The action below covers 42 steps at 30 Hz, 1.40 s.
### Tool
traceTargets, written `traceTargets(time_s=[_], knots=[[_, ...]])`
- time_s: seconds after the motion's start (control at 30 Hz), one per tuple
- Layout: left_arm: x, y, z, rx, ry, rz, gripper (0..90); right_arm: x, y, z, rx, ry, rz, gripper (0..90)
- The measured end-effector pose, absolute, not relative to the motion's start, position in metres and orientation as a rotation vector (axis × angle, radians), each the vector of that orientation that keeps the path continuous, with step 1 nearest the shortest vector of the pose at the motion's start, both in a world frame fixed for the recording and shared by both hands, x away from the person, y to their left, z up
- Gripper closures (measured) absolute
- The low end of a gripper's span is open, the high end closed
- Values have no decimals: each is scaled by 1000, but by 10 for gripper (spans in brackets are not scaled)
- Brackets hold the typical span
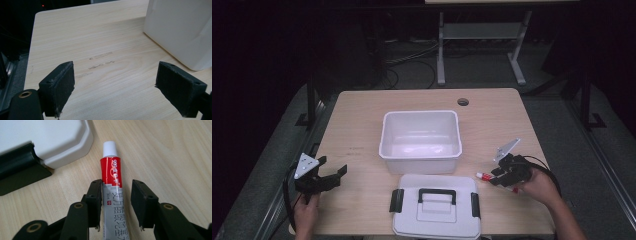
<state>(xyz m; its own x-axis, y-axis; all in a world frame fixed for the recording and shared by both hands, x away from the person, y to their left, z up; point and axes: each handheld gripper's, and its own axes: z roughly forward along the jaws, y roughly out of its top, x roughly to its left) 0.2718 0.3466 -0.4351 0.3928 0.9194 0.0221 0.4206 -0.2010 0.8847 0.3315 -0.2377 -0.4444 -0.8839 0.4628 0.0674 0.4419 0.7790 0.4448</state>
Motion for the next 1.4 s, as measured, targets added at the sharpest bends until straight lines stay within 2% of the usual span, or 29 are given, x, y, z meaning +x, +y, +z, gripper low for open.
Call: traceTargets(time_s=[0.2,0.77,1.13,1.4], knots=[[272,347,-435,1788,1169,733,148,332,-237,-446,731,2940,713,695],[272,347,-435,1787,1169,733,148,333,-239,-446,744,2945,728,720],[272,347,-435,1791,1164,731,148,328,-238,-449,712,2920,732,690],[272,347,-435,1791,1166,730,148,328,-239,-448,735,2926,717,717]])
